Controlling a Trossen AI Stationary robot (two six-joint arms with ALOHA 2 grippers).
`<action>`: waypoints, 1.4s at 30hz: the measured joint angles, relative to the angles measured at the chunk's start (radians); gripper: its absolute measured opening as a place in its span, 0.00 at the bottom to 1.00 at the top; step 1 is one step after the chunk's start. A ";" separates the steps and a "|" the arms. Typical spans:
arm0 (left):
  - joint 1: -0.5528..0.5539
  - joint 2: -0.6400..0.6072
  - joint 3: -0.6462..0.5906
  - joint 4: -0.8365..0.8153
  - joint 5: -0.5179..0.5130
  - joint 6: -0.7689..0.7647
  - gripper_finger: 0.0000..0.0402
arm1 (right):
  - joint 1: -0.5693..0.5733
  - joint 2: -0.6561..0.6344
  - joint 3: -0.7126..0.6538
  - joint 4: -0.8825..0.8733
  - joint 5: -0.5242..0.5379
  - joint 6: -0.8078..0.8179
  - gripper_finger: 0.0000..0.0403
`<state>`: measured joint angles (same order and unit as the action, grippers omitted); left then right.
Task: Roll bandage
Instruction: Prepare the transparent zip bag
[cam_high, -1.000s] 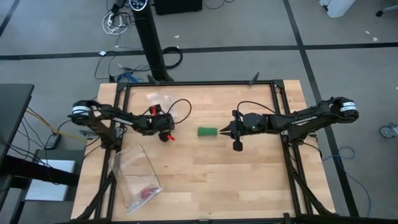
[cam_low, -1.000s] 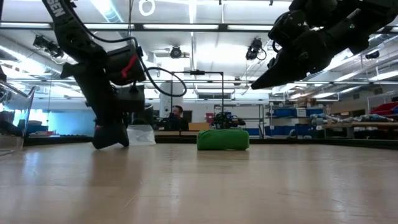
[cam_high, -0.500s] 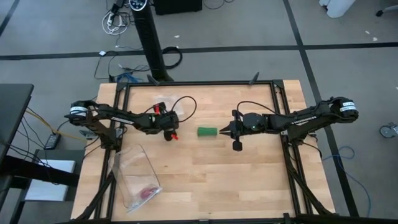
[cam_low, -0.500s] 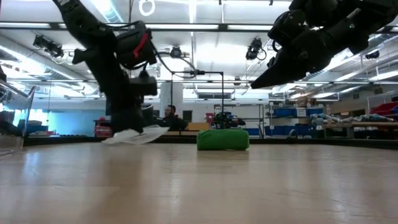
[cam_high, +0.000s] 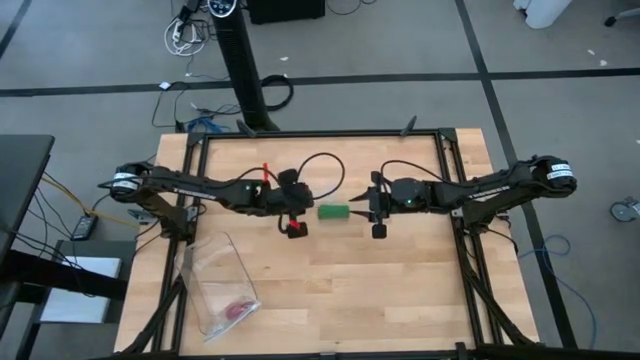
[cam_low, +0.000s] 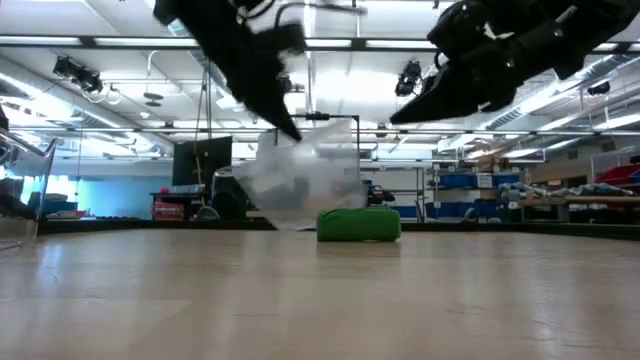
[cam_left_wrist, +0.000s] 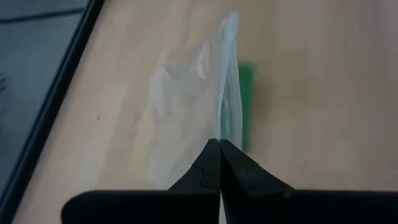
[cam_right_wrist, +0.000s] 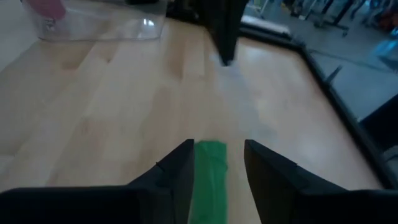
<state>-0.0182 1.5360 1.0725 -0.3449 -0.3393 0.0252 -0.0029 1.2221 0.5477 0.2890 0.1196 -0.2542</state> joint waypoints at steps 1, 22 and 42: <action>-0.005 0.000 0.019 0.003 0.018 0.002 0.00 | 0.000 0.000 0.013 -0.008 0.000 -0.009 0.35; -0.032 -0.001 0.110 -0.013 0.050 0.026 0.00 | -0.001 0.002 0.197 -0.184 -0.097 -0.037 0.20; -0.031 -0.001 0.110 0.118 0.108 0.027 0.00 | -0.001 0.003 0.198 -0.188 -0.097 -0.038 0.01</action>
<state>-0.0496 1.5352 1.1820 -0.2270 -0.2312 0.0525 -0.0040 1.2247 0.7456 0.1013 0.0227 -0.2921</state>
